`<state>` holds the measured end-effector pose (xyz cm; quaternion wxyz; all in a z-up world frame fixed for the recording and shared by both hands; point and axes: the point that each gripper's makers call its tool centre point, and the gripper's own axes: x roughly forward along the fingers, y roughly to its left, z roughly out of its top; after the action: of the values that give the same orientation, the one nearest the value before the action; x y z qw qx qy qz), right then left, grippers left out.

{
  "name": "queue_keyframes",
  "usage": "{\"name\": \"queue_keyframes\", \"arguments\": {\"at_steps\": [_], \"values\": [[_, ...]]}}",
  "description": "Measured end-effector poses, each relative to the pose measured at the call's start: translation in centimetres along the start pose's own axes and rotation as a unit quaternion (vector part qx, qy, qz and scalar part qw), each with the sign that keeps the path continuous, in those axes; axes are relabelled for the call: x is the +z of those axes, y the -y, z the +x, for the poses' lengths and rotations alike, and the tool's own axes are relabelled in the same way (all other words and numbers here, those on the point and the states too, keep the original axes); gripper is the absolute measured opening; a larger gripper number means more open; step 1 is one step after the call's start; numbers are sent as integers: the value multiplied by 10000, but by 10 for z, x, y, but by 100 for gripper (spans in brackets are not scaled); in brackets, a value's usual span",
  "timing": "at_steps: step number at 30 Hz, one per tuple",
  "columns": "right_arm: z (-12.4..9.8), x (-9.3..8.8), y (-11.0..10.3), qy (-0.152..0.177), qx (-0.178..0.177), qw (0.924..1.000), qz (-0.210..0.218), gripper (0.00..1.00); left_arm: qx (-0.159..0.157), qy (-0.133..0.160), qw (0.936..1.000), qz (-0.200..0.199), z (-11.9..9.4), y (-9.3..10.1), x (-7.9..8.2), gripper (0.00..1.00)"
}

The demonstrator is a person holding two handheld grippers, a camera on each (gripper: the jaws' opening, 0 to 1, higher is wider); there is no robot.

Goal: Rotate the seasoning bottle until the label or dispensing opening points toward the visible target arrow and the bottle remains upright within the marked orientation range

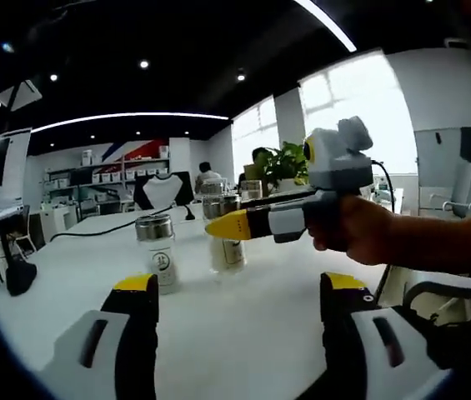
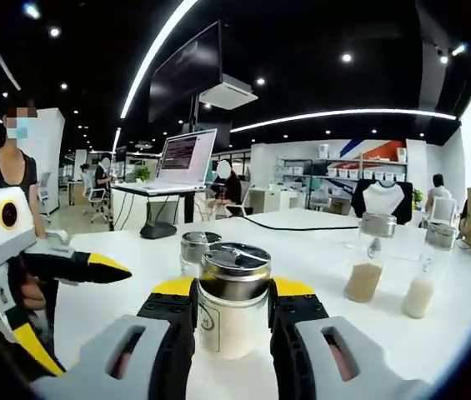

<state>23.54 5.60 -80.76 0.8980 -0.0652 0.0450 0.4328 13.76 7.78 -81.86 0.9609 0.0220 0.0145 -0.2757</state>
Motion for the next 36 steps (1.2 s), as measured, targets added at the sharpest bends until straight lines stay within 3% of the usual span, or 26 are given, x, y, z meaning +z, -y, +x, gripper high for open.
{"name": "queue_keyframes", "arguments": {"at_steps": [7, 14, 36], "values": [[7, -8, 11, -67, -10, 9999, 119, 31, 10, -17, 9999, -115, 0, -6, -2, 94], [9, -10, 9, -32, -24, 9999, -144, 31, -56, -85, 9999, -54, 2, -2, -5, 93], [14, -9, 13, 17, -5, 10000, -69, 31, -163, -163, 9997, -8, 3, 8, -5, 92]]}}
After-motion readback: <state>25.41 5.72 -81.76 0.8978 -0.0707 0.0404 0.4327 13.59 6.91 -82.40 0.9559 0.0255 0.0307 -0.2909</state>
